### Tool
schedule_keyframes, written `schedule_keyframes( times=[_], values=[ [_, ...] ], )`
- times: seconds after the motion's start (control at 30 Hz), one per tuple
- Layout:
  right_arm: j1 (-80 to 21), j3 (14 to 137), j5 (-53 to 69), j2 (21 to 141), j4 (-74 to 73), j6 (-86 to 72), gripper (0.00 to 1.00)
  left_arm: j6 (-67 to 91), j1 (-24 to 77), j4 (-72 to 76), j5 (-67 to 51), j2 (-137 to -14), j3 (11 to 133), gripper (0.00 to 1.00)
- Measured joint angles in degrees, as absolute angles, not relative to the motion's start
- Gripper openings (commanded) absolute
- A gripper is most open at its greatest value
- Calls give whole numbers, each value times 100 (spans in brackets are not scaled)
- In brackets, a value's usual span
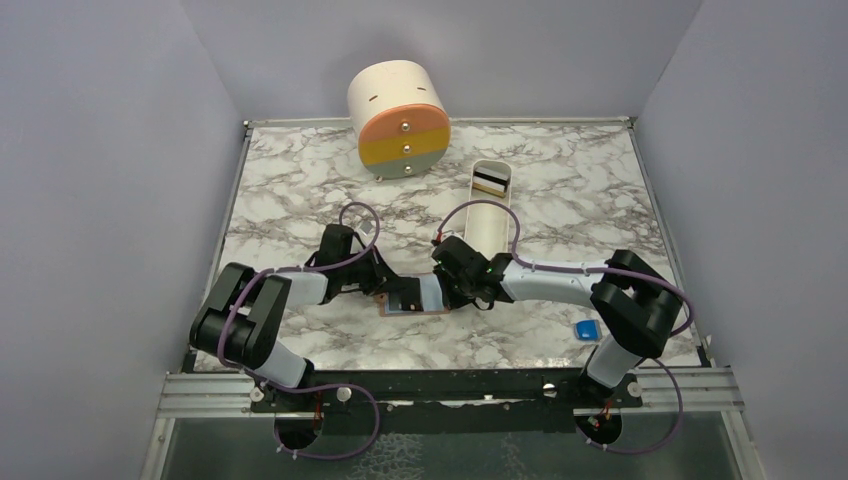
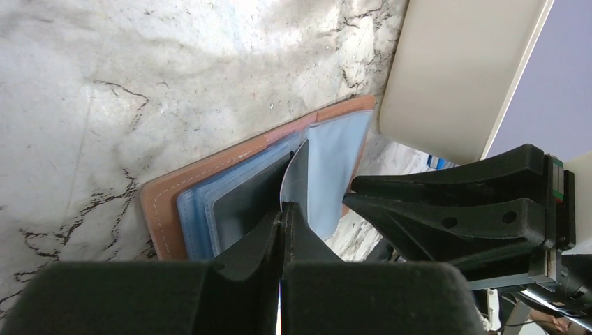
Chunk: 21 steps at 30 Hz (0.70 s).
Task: Put the credit cards into the card holder
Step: Insert the credit card into the card holder.
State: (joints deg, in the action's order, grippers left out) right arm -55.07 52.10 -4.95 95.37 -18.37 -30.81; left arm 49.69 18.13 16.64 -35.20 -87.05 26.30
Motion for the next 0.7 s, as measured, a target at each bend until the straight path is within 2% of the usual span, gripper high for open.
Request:
schedule_keyframes(
  times=[0.7],
  values=[
    [-5542,5157,-499,9526,-1706,-3129,17,4873,1813,1540,-3225,-8390,2545,0]
  ],
)
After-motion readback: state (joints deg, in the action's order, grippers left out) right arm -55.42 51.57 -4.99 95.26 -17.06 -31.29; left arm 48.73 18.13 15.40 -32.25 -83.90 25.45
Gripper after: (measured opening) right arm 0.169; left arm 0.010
